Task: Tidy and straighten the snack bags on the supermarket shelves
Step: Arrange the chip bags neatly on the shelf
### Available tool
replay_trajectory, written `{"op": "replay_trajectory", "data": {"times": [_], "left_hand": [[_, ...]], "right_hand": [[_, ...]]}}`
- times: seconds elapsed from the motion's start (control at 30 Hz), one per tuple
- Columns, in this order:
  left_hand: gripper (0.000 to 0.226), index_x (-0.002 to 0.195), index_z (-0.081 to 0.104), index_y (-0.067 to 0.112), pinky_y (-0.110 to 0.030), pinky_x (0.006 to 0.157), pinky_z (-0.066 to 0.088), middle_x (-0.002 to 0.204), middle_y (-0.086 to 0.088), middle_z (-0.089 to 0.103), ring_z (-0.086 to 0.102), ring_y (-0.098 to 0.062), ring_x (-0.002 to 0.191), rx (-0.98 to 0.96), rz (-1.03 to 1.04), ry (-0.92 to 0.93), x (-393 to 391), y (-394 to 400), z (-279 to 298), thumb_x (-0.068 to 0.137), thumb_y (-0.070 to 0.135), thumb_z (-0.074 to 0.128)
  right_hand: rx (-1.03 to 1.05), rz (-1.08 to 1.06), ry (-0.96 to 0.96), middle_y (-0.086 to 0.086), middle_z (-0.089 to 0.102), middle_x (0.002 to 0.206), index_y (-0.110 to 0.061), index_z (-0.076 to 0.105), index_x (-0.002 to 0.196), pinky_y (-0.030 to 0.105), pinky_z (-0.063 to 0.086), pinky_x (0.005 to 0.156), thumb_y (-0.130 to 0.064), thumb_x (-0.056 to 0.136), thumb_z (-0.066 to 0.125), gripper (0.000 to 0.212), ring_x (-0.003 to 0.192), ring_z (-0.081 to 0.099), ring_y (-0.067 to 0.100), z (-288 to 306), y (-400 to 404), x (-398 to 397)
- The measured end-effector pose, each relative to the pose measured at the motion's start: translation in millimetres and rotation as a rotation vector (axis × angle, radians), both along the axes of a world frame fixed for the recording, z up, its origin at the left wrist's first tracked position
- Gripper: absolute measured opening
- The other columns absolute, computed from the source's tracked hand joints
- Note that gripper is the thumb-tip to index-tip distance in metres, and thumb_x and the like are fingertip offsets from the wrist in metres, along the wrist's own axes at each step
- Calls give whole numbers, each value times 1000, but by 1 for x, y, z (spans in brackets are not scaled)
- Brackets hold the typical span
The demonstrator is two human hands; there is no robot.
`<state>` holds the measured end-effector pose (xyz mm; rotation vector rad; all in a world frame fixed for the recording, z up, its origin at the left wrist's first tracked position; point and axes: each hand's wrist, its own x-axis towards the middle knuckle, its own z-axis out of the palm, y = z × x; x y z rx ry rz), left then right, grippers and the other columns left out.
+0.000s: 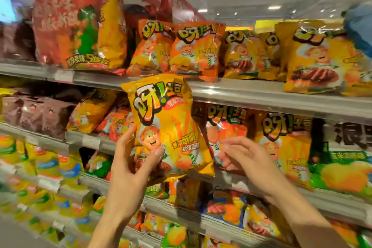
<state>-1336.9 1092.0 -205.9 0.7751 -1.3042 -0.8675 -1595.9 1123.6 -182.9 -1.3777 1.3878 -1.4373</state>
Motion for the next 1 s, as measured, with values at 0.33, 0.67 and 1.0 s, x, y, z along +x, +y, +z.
{"op": "replay_trajectory", "data": {"times": [0.33,0.67,1.0], "left_hand": [[77,142,45,43,-40,80,63,129,16,64,74,-22,103,-164,-270,-21,-45,-27,67,76,52,84],[90,156,33,38,-15,100,41,144,20,52,48,11,128,-360,-259,-264,-104,-73,152,80,72,66],[64,146,53,28,-54,119,27,158,-4,42,33,-26,147,-526,247,-712,-109,-154,175,92,61,41]], "right_hand": [[-175,-157,226,-13,72,118,-34,61,129,27,51,97,-64,80,58,57,109,67,-1,71,33,14],[-290,-383,312,-17,62,122,-35,18,159,32,48,101,-59,94,58,80,111,63,1,139,4,-10],[-245,-569,633,6,42,158,-25,7,161,38,36,110,-48,107,38,66,141,45,28,176,-37,-54]]}}
